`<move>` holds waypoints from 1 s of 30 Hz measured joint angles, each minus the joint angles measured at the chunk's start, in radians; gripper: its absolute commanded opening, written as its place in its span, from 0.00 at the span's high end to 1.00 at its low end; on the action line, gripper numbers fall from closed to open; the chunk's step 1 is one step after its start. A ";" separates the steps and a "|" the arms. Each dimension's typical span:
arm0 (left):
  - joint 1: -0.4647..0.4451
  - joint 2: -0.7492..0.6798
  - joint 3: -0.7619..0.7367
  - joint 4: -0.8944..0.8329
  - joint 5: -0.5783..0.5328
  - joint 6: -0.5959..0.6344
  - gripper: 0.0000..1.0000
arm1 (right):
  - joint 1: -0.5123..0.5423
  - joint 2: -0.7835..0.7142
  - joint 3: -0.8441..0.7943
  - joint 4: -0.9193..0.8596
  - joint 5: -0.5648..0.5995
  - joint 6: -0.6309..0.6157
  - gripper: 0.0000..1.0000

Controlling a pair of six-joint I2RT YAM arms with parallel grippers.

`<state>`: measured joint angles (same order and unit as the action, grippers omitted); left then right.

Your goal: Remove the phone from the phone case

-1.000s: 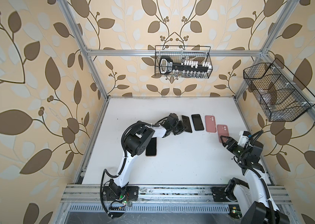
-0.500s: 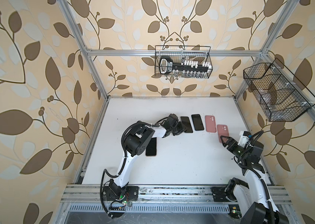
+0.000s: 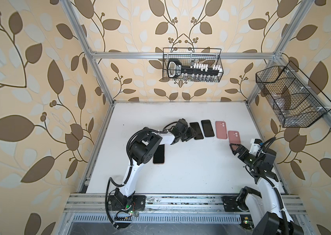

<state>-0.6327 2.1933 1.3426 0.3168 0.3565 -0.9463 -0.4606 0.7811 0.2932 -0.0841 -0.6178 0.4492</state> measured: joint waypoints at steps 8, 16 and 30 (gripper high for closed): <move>0.006 -0.051 -0.044 -0.016 -0.020 0.022 0.30 | 0.081 0.026 0.069 -0.078 0.048 -0.019 0.00; 0.006 -0.187 -0.100 -0.190 -0.080 0.086 0.07 | 0.208 0.006 0.110 -0.111 0.150 0.006 0.00; 0.006 -0.595 -0.123 -0.655 -0.246 0.178 0.01 | 0.510 0.042 0.257 -0.131 0.311 0.005 0.01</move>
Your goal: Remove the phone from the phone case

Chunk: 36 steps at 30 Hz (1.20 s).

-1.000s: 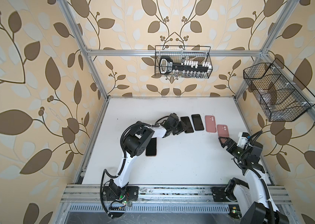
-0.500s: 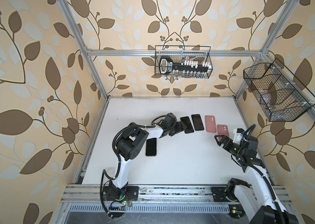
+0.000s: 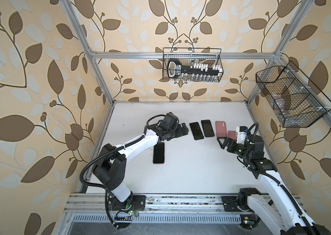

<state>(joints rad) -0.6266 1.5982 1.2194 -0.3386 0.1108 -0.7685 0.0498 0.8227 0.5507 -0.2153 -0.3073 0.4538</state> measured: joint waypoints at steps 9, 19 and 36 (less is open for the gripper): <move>0.000 -0.139 -0.033 -0.294 -0.149 0.000 0.01 | 0.165 0.066 0.044 -0.005 0.102 -0.003 0.01; 0.007 -0.320 -0.117 -0.444 -0.283 -0.015 0.01 | 0.284 0.202 0.093 0.006 0.159 -0.010 0.00; 0.033 0.009 -0.144 -0.447 -0.328 0.092 0.01 | 0.293 0.194 0.066 0.044 0.161 -0.013 0.00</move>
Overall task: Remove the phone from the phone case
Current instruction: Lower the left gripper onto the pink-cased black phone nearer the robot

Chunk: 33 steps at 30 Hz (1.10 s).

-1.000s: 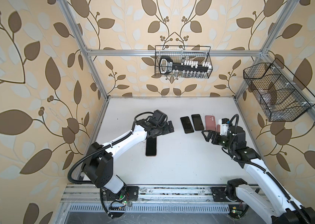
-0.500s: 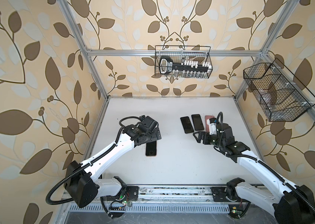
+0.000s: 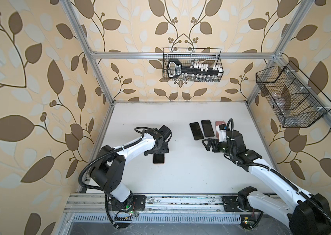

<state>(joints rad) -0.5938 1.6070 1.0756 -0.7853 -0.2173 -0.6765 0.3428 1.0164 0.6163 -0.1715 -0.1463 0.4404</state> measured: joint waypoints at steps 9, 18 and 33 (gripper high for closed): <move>0.013 0.105 0.000 0.109 0.041 0.066 0.01 | -0.067 -0.040 -0.016 -0.005 -0.031 -0.004 0.00; 0.034 0.164 -0.004 0.178 0.084 0.080 0.05 | -0.105 -0.040 -0.020 -0.013 -0.057 -0.015 0.00; 0.072 0.163 -0.025 0.242 0.109 0.129 0.13 | -0.121 -0.027 -0.024 -0.011 -0.068 -0.016 0.00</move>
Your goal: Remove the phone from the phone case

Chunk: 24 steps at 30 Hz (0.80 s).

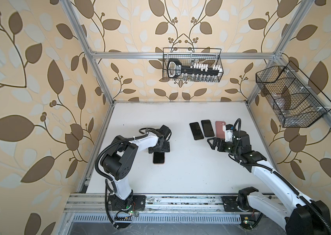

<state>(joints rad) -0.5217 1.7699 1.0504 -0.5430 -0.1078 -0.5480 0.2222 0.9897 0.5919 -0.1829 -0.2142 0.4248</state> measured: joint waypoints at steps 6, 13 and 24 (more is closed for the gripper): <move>0.000 -0.016 -0.024 0.023 -0.006 0.013 0.18 | 0.000 0.005 -0.010 0.005 0.000 0.000 0.00; 0.000 -0.024 -0.032 0.032 -0.003 0.017 0.29 | -0.002 0.008 -0.012 0.010 0.000 0.001 0.00; -0.022 -0.017 0.001 -0.040 0.026 -0.033 0.33 | -0.018 0.008 -0.012 0.011 -0.004 0.000 0.00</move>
<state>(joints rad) -0.5438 1.7527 1.0515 -0.5827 -0.0814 -0.5808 0.2047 0.9977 0.5800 -0.1715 -0.2180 0.4252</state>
